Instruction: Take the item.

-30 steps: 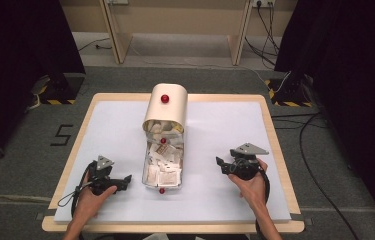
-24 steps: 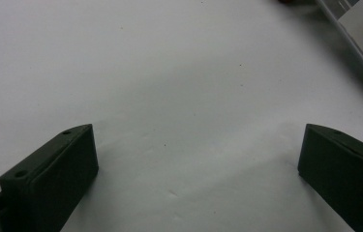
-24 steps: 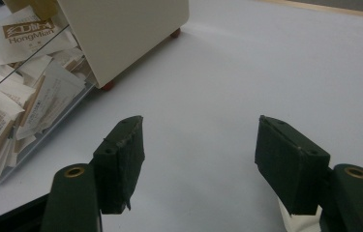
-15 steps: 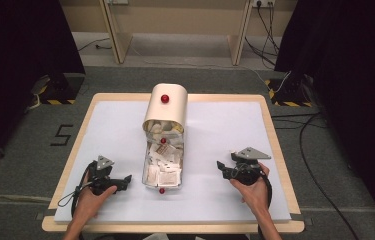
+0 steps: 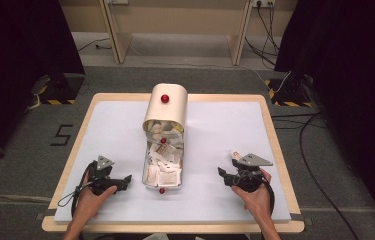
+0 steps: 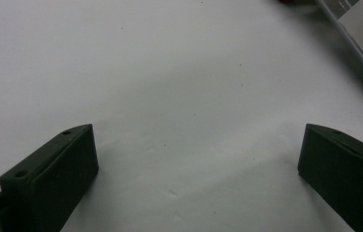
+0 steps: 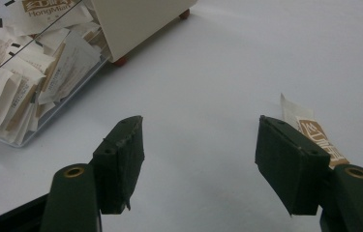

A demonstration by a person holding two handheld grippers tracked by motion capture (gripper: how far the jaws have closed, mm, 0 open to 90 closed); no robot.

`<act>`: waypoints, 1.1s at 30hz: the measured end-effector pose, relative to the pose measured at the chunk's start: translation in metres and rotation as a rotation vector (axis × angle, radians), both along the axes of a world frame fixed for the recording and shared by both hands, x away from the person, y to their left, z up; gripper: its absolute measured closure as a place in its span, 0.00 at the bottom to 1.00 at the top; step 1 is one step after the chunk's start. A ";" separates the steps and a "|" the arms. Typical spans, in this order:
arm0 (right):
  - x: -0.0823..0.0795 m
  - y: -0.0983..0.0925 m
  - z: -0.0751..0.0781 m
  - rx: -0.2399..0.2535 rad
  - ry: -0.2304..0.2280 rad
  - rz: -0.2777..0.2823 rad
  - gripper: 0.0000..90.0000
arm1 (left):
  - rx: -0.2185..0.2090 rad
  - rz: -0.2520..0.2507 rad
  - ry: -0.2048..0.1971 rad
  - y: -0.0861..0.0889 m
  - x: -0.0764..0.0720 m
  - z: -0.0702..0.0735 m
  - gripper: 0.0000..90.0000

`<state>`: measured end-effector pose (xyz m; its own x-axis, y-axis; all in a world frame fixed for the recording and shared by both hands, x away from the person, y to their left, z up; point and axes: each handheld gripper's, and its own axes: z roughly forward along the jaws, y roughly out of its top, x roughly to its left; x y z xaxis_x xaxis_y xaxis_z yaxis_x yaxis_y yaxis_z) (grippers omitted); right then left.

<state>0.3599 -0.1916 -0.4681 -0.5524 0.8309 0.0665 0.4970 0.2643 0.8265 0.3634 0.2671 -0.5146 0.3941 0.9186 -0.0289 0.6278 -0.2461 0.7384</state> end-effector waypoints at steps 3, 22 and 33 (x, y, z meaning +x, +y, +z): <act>-0.003 0.000 -0.001 -0.002 0.002 0.004 0.39 | 0.000 0.000 0.000 0.000 0.000 0.000 0.00; -0.017 -0.001 -0.008 -0.056 0.002 0.010 0.39 | 0.001 -0.001 0.000 0.000 0.000 0.000 0.00; -0.026 -0.003 -0.015 -0.070 0.042 0.019 0.34 | 0.000 0.000 0.000 0.000 0.000 0.000 0.00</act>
<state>0.3337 -0.1946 -0.4828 -0.5658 0.8240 0.0320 0.5250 0.3300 0.7845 0.3634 0.2671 -0.5146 0.3940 0.9187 -0.0283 0.6275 -0.2464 0.7386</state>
